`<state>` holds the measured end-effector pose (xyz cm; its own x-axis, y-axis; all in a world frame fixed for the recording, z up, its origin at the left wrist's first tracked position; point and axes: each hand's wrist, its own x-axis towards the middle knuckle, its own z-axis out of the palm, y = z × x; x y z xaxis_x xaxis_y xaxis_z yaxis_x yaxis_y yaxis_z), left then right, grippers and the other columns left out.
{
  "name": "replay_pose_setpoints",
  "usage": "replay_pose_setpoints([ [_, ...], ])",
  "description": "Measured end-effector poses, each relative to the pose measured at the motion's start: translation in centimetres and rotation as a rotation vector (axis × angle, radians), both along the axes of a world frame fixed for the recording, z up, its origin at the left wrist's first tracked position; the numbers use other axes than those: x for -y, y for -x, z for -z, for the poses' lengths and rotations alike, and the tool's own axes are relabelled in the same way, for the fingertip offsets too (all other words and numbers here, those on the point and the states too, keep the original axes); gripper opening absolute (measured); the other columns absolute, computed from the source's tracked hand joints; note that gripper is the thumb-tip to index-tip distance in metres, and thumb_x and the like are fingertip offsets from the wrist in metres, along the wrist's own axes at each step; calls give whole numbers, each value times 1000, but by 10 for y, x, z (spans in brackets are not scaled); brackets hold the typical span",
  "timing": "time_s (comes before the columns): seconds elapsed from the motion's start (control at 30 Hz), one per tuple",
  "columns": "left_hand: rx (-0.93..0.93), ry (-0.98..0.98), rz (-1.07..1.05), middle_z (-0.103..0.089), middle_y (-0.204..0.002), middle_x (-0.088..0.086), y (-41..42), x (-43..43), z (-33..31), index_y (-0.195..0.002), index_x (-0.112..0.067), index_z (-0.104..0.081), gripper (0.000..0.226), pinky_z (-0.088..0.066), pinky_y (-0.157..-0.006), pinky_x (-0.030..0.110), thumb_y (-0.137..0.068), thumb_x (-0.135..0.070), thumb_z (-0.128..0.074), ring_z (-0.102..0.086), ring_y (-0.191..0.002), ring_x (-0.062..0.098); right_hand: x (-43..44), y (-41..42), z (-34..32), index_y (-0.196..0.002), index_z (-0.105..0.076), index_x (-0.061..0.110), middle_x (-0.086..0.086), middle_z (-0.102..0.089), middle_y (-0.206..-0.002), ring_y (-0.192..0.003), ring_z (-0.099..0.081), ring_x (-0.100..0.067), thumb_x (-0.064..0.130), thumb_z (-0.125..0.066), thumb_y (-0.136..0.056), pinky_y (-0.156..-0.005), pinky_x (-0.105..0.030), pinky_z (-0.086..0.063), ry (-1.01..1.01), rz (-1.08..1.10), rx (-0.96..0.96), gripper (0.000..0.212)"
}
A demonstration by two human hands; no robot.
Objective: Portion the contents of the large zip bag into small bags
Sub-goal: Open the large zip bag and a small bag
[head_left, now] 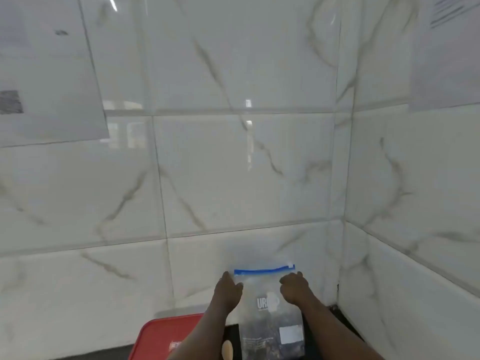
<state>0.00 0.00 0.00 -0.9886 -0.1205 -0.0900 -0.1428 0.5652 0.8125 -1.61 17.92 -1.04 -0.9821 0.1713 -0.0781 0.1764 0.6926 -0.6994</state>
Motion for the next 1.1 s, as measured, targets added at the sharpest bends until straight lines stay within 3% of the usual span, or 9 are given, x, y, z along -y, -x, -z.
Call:
replay_pose_setpoints([
  [0.07,59,-168,-59,-43,-138,14,10,-7,10,-138,-4,-28,64,-37,-102,30,-88,-30,-58,-44,-125,29,-10,2,-1,-137,-49,14,-9,-41,-146,-129,-42,-25,12,-42,-97,-110,-28,-34,102,26,36,41],
  [0.17,56,-362,-148,-54,-126,13,25,-19,25,-129,-6,-43,67,-43,-99,36,-77,-37,-72,-53,-114,29,-26,9,8,-130,-56,10,-16,-52,-135,-114,-55,-27,0,-56,-89,-104,-35,-44,428,50,87,43],
  [0.27,-96,-404,-234,-61,-105,7,28,-27,24,-107,-10,-55,34,-45,-84,30,-81,-26,-70,-57,-97,25,-30,17,20,-118,-64,9,-18,-58,-126,-114,-56,-31,-2,-63,-84,-103,-40,-45,610,117,32,36],
  [0.4,-258,-484,-241,-68,-87,9,21,-30,14,-91,-10,-66,7,-49,-68,29,-84,-10,-65,-64,-74,20,-31,17,22,-79,-64,14,-21,-65,-107,-98,-62,-31,-2,-71,-77,-98,-46,-48,828,211,-121,18],
  [0.5,-243,-549,-229,-68,-77,9,8,-29,11,-87,-6,-68,4,-53,-66,32,-85,-8,-65,-64,-69,20,-34,7,19,-75,-54,15,-22,-64,-95,-81,-60,-27,0,-73,-76,-85,-47,-52,834,319,-219,24],
  [0.57,-248,-581,-210,-69,-78,12,-2,-28,5,-84,-8,-68,4,-54,-62,27,-85,-9,-64,-65,-71,20,-37,-1,9,-84,-52,16,-19,-63,-90,-77,-60,-26,1,-74,-76,-81,-46,-53,878,372,-265,27],
  [0.7,-277,-628,-180,-69,-76,8,-33,-19,-15,-81,-12,-64,6,-55,-66,29,-87,-11,-63,-66,-69,16,-37,-20,-16,-103,-65,10,-10,-65,-77,-68,-61,-22,4,-73,-79,-78,-38,-54,905,305,-325,26],
  [0.8,-330,-656,-164,-69,-79,11,-52,-8,-31,-82,-11,-64,5,-56,-66,30,-87,-12,-62,-66,-70,17,-29,-39,-41,-85,-68,13,-10,-65,-72,-62,-60,-18,6,-72,-81,-77,-34,-54,874,246,-410,9],
  [1.1,-473,-582,-148,-64,-77,9,-113,60,-54,-80,-8,-64,11,-54,-52,23,-88,-4,-57,-61,-63,16,28,-111,-80,-68,-60,16,-8,-64,-68,-56,-60,-13,5,-71,-81,-64,-22,-52,693,141,-469,20],
])
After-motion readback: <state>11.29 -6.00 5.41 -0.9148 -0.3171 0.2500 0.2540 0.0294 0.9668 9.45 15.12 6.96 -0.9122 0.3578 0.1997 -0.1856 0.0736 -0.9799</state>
